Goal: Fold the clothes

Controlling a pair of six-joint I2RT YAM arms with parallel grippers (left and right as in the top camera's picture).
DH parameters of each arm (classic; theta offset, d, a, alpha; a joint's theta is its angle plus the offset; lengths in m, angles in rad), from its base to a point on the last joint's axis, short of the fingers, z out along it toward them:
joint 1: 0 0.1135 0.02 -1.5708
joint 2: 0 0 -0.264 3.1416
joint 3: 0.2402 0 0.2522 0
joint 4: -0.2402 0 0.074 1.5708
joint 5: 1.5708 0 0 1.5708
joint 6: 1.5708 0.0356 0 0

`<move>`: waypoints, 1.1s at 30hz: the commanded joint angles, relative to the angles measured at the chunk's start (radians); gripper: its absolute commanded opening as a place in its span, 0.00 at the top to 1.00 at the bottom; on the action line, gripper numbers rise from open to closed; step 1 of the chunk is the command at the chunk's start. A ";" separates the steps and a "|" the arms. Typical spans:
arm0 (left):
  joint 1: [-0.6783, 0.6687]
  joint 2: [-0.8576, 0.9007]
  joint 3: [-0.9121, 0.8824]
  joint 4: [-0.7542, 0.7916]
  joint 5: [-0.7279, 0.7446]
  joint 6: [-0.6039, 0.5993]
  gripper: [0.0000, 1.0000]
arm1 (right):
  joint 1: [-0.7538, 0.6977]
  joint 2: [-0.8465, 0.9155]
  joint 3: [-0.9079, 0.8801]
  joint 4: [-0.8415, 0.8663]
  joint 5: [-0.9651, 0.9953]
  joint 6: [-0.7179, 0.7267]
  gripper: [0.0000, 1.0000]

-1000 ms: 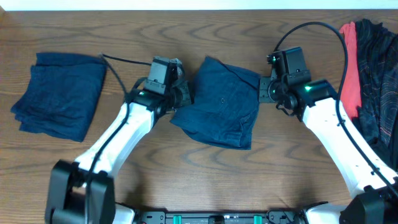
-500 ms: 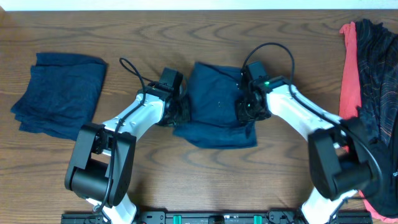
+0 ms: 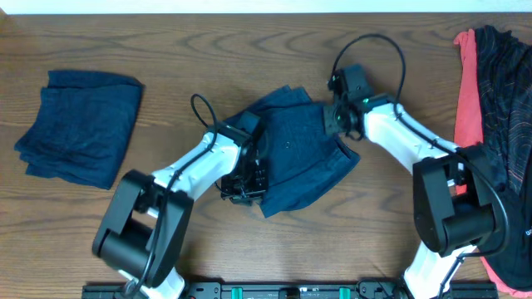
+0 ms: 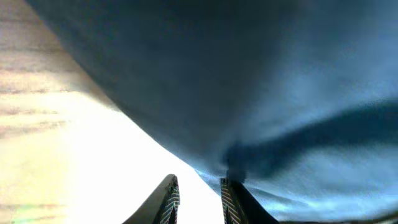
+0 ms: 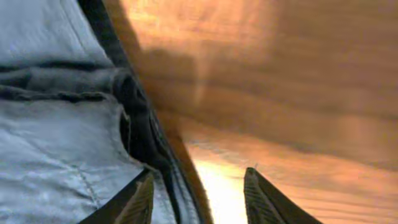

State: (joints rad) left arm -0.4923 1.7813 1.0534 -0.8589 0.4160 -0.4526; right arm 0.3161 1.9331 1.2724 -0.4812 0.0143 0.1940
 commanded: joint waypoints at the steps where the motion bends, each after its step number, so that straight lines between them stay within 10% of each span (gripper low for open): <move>1: 0.005 -0.139 -0.003 0.005 -0.025 -0.012 0.74 | 0.002 -0.037 0.113 -0.082 0.029 -0.064 0.53; 7: 0.079 -0.342 -0.002 0.162 -0.354 -0.009 0.48 | 0.011 -0.160 0.202 -0.357 -0.127 -0.064 0.52; 19: 0.166 -0.156 -0.002 0.683 -0.364 0.232 0.47 | 0.127 -0.188 0.093 -0.594 -0.257 -0.022 0.56; 33: 0.166 0.059 -0.002 0.382 -0.339 0.195 0.47 | 0.149 -0.185 -0.269 -0.243 -0.203 0.046 0.53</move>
State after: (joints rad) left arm -0.3305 1.8400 1.0550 -0.4019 0.0757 -0.2363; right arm 0.4698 1.7363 1.0611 -0.7616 -0.2260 0.2127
